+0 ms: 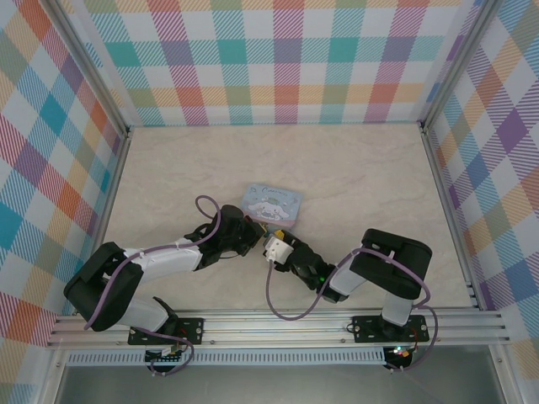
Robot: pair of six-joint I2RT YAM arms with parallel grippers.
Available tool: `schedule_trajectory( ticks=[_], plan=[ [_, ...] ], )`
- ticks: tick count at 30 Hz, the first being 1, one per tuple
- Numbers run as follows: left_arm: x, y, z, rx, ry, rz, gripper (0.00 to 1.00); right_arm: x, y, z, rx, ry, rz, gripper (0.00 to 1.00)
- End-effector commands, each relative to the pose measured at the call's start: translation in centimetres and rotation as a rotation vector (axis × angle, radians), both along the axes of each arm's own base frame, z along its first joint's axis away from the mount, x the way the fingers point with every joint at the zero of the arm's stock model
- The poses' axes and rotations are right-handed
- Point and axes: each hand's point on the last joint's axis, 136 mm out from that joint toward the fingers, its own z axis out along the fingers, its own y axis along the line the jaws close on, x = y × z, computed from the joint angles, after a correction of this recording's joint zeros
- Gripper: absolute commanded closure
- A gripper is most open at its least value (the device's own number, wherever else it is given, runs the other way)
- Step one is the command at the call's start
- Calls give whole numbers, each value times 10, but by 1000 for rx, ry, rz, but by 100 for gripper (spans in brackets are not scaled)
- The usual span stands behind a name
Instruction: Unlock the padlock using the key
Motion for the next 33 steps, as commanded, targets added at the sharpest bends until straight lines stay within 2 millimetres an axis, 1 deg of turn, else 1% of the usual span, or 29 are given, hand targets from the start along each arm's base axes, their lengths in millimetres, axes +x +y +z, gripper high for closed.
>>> schedule_trajectory(
  ticks=[1, 5, 11, 15, 23, 26, 33],
  plan=[
    [3, -11, 21, -41, -46, -20, 100, 5, 11, 14, 74, -11, 8, 59],
    [3, -11, 21, -43, -46, -19, 100, 5, 11, 12, 70, -5, 6, 66],
    [3, -11, 19, -42, -40, -19, 100, 5, 9, 10, 70, 0, 0, 71],
    [3, -12, 18, -42, -39, -21, 100, 6, 8, 10, 72, 5, -8, 77],
    [3, -12, 18, -45, -38, -22, 100, 7, 6, 10, 76, 6, -23, 94],
    [3, -13, 19, -47, -38, -24, 100, 8, 5, 9, 80, 10, -32, 99],
    [2, -14, 17, -48, -33, -30, 100, 10, 3, 10, 94, 23, -57, 100]
  ],
)
